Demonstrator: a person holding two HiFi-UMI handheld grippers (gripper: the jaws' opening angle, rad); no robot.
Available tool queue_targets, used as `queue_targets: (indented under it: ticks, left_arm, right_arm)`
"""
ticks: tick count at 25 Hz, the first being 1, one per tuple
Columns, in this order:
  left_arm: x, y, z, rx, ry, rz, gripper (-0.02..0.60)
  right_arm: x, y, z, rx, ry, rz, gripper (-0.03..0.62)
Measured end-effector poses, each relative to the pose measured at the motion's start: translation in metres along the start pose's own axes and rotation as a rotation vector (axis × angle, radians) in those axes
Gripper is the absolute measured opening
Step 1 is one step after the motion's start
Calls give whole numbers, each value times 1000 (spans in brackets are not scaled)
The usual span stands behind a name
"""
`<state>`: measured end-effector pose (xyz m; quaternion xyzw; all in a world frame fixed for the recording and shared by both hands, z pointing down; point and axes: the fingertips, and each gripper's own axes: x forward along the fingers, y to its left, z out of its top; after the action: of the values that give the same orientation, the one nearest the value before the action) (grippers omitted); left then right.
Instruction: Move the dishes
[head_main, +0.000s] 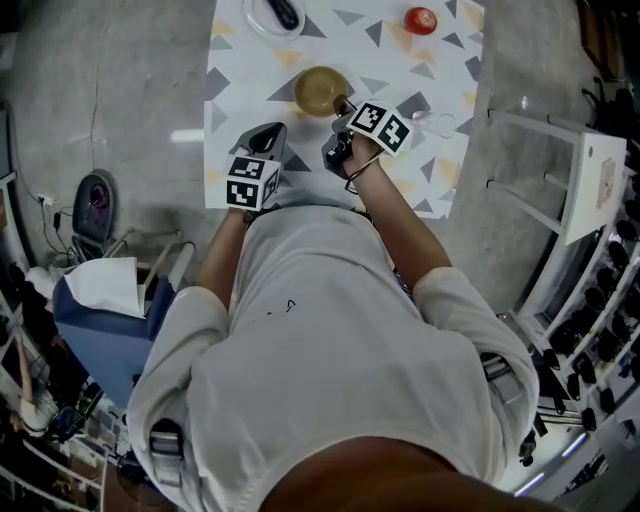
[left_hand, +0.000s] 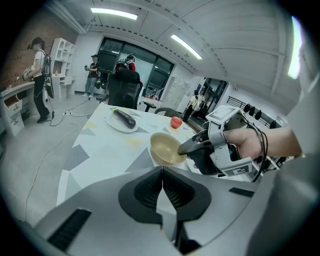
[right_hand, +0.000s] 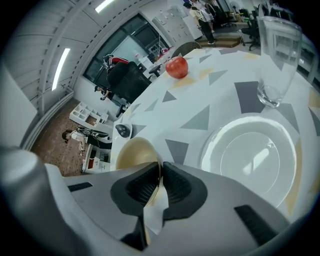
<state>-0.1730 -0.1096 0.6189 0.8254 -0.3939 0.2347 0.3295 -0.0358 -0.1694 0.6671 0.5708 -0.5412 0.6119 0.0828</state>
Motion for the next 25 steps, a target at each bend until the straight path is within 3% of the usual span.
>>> queue_targets:
  ticks: [8,9,12,15,21,25]
  left_arm:
    - [3,-6,2,7,2,1,20]
    - [3,-7,3,8,2,2,21]
    - [4,-11,3,8,4,3,21]
    - [7,-17,4,12,6,-1,21]
    - [14,-37,10,24,-2,-20,21]
    - [23,-54,14,41,-3,-43,20]
  right_arm:
    - [5,-2,-3,-3,16,6,35]
    - [5,1,-3,-21,16,20,49]
    - [4,9,-4,-82,31,68,192]
    - [-4,11,-3,-130,30,90,224]
    - [-32,10,-7,-273,17,114,223]
    - [-54,-2,-5,-408,-19,91,115]
